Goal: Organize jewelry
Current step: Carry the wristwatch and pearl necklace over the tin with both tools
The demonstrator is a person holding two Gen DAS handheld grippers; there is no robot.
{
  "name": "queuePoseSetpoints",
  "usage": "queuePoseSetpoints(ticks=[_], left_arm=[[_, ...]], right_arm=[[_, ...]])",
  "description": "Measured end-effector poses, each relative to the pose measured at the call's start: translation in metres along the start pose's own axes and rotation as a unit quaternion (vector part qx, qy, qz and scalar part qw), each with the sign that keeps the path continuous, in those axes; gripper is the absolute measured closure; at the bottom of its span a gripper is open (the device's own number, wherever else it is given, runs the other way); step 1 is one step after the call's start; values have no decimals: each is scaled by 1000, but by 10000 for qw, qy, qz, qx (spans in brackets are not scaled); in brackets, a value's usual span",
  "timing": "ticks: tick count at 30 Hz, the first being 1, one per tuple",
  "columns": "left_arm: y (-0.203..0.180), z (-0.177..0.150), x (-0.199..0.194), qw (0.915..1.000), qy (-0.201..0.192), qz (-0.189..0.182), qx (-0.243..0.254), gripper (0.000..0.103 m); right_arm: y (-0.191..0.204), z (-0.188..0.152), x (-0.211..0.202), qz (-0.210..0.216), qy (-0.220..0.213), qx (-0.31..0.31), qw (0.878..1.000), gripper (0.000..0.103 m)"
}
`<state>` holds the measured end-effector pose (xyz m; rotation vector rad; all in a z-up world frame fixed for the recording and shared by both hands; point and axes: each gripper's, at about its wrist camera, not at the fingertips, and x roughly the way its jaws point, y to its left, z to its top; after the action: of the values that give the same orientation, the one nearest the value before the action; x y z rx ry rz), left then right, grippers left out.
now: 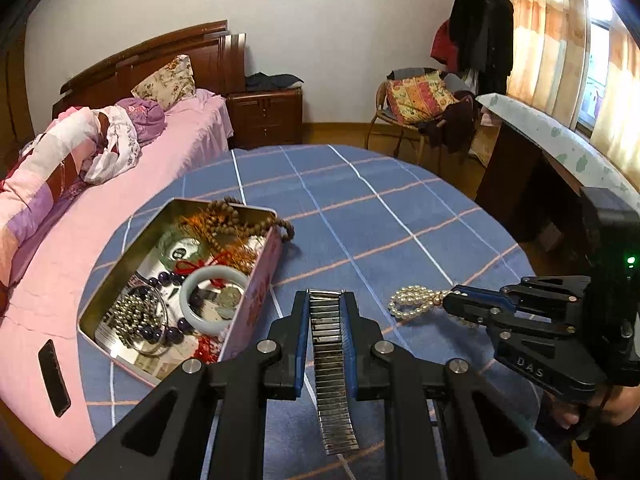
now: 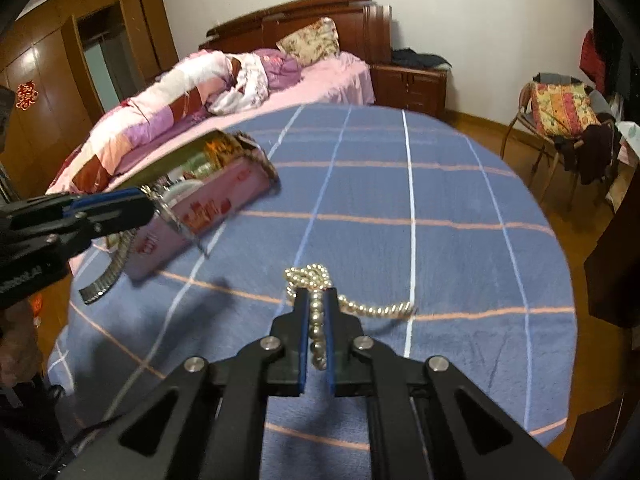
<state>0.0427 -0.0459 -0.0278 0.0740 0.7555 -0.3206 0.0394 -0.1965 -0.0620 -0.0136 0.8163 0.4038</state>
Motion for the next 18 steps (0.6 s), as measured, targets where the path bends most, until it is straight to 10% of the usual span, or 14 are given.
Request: queuePoseSetpoints(ticks=[18], left_arm=[[31,22,-41,9982,-520,269,-120,88]], right_arm=[[40,50,-22,59,-651,-425,9970,94]])
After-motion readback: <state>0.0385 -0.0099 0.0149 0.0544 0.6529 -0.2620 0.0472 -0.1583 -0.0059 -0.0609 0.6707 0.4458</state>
